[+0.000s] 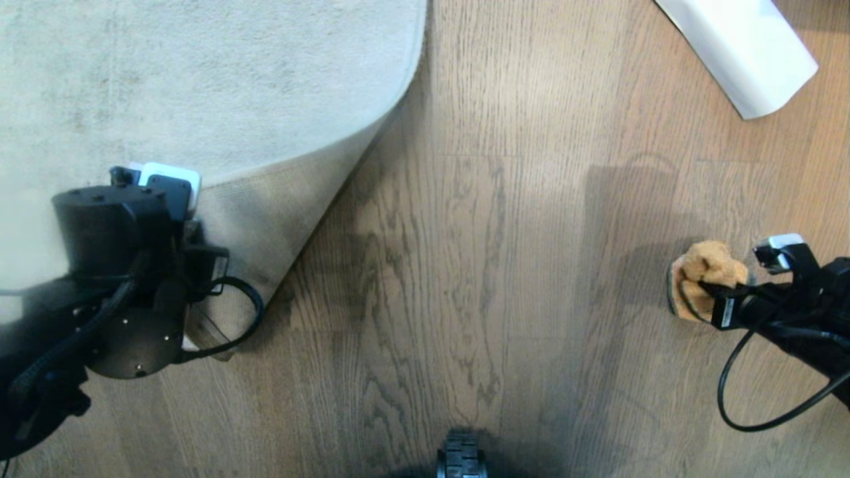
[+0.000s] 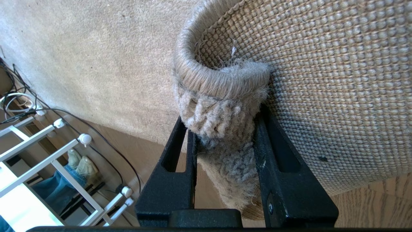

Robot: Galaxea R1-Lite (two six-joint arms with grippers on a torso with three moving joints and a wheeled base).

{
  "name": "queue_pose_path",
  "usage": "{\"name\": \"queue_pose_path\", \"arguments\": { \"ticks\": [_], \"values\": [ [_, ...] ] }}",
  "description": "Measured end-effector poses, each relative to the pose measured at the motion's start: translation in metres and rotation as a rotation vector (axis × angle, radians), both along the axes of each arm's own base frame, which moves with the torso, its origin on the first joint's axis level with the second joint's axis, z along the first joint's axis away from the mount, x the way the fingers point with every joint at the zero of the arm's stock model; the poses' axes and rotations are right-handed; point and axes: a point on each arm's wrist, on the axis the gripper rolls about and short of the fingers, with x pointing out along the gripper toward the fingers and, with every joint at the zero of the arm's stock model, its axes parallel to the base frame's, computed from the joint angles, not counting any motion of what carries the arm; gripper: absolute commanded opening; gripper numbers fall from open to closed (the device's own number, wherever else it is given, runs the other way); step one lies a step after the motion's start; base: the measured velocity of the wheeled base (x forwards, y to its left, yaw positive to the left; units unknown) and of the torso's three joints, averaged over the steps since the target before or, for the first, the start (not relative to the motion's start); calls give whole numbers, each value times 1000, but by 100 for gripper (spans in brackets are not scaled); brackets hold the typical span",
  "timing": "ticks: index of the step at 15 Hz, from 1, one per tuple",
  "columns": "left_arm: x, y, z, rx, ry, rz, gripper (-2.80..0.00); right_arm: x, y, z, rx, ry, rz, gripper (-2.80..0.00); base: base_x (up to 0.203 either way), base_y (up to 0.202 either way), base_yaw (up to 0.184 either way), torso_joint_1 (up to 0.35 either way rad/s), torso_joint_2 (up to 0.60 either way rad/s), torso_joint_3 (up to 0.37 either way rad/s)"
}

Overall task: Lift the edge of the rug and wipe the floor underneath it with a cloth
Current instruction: Pick up the rag

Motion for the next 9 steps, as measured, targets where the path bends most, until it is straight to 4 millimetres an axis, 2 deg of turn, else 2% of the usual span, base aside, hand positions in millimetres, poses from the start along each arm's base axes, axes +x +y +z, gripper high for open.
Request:
{"name": "queue_pose_path", "arguments": {
  "ticks": [5,9],
  "values": [
    [0,0,1,-1,-3,0,-280,-4,1,6,-6,-22,1,-280,0,0,0,0,0,0],
    [-1,0,2,-2,-6,0,-280,-16,8,12,-6,-30,16,-280,0,0,0,0,0,0]
  ]
}}
